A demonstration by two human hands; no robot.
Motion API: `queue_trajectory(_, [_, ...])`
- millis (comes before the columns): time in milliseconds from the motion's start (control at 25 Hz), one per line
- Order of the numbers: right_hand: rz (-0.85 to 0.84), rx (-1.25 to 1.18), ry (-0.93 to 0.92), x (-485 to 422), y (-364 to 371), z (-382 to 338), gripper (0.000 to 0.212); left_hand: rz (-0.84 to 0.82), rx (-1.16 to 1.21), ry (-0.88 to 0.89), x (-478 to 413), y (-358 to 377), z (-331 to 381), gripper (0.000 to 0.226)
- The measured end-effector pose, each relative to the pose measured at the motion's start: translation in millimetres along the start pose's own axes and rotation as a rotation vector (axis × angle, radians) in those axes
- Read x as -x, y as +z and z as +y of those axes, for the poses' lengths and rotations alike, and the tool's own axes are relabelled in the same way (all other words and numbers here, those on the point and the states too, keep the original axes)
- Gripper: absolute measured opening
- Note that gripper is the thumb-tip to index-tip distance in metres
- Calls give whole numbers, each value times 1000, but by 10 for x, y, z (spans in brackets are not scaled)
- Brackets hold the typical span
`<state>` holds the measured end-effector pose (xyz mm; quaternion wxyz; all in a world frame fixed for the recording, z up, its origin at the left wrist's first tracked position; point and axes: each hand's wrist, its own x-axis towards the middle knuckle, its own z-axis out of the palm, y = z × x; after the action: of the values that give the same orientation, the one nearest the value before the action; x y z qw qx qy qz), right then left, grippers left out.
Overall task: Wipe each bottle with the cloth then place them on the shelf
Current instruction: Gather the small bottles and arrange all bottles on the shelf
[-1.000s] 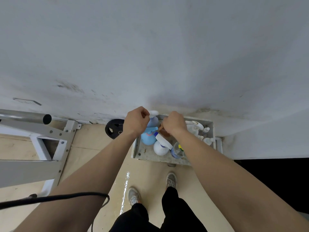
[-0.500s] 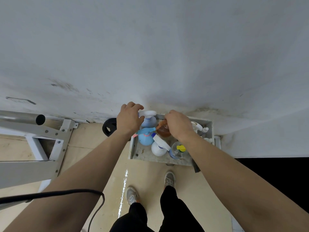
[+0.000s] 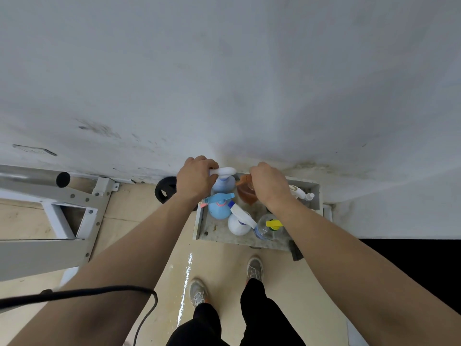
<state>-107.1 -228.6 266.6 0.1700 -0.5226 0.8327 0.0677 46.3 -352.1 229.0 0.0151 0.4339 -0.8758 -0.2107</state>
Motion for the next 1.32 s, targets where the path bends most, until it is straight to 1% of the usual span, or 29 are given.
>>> queue_trajectory(320, [-26,-26,16,34,-13,-53,21,-50,20,-28,35,2,-37,31])
queue_trajectory(400, [-6,-60,16,95,-32,-62,20,-45,21,-38,73,-22,-15,36])
queue_trajectory(480, [53,-123,25,151,-56,-50,19,6,38,-50,126,-70,39,39])
queue_trajectory(560, [117,-236,39,245,-83,-25,16,54,73,-10,229,-137,136,33])
queue_trajectory(600, [133,-310,39,312,-82,-15,11,48,93,31,299,-160,189,27])
queue_trajectory(640, [128,-389,37,389,-67,-10,9,22,111,75,381,-168,239,21])
queue_trajectory(720, [62,-489,31,559,-2,-23,18,-55,111,128,562,-129,316,14])
queue_trajectory(760, [19,-494,21,632,41,-37,21,-76,86,136,646,-96,341,15])
queue_trajectory(840, [-58,-443,-13,728,139,-82,21,-68,15,126,776,-29,361,21])
queue_trajectory(920, [-91,-370,-43,757,210,-133,22,-42,-46,101,841,21,355,27])
queue_trajectory(1000, [-79,-312,-59,746,273,-169,26,-21,-101,89,860,52,333,29])
queue_trajectory(1200, [-80,-223,-42,685,341,-152,21,94,-167,28,823,89,206,33])
queue_trajectory(1320, [-66,-164,-59,651,312,-130,16,78,-211,-10,794,93,98,28])
